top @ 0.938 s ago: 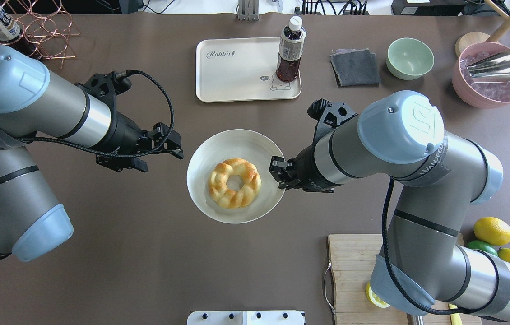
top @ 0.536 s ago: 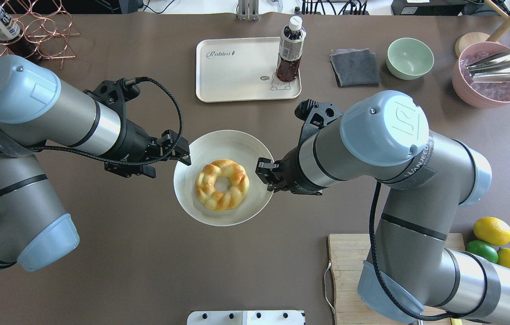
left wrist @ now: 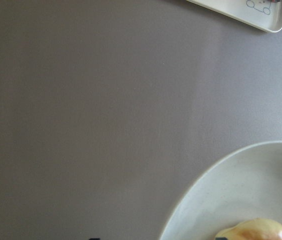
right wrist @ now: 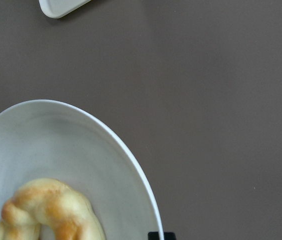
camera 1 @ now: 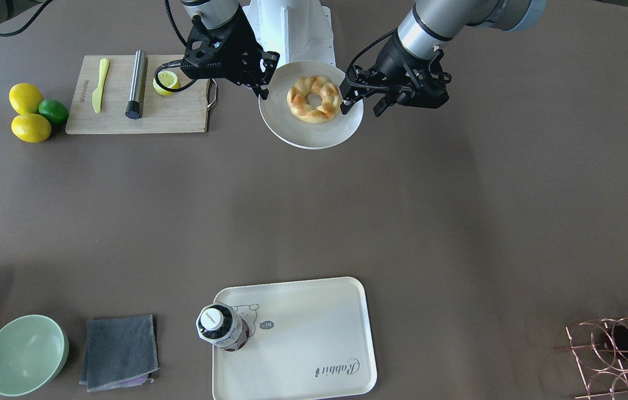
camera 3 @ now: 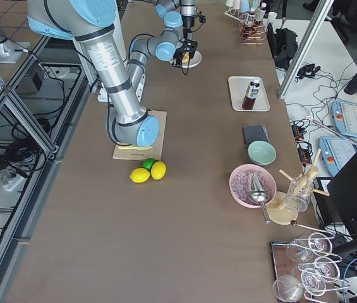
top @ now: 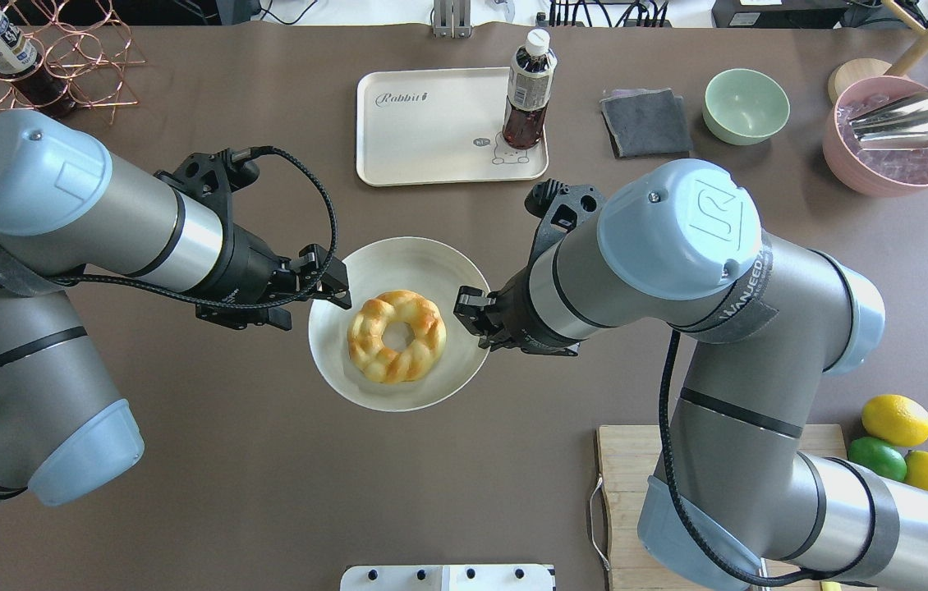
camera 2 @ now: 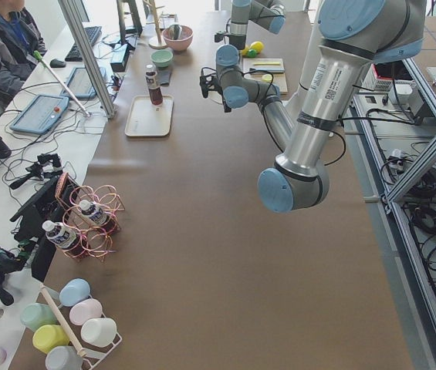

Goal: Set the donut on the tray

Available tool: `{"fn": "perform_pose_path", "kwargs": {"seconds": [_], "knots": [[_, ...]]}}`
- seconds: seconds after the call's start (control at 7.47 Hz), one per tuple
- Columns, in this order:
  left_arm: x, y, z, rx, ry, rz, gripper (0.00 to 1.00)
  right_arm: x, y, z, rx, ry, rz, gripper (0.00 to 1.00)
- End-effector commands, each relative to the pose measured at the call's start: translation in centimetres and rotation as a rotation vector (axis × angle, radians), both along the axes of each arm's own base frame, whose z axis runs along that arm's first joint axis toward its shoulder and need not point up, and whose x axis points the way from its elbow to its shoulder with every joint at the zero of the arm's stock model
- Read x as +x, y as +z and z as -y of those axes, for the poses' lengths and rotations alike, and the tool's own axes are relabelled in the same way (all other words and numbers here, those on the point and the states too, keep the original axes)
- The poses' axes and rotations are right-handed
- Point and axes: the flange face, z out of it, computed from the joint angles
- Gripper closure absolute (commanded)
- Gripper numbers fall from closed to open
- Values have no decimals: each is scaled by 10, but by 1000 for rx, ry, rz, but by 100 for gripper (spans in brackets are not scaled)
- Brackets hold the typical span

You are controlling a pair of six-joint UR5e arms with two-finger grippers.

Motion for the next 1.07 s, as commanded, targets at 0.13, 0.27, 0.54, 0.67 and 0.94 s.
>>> {"fn": "perform_pose_path", "kwargs": {"seconds": [0.13,0.27,0.54,0.67,0.94], "knots": [[2,0,-6,1,10,-1,37,4,-1,5,0,11,1,100],[2,-1,-6,4,11,-3,46,5,-1,7,2,15,2,100],[2,-1,-6,4,11,-3,64,7,-1,10,4,23,3,100],[1,-1,-6,4,12,-5,90,7,-1,10,4,23,3,100],[2,-4,-9,3,16,-10,100,7,-1,10,4,21,5,100]]}}
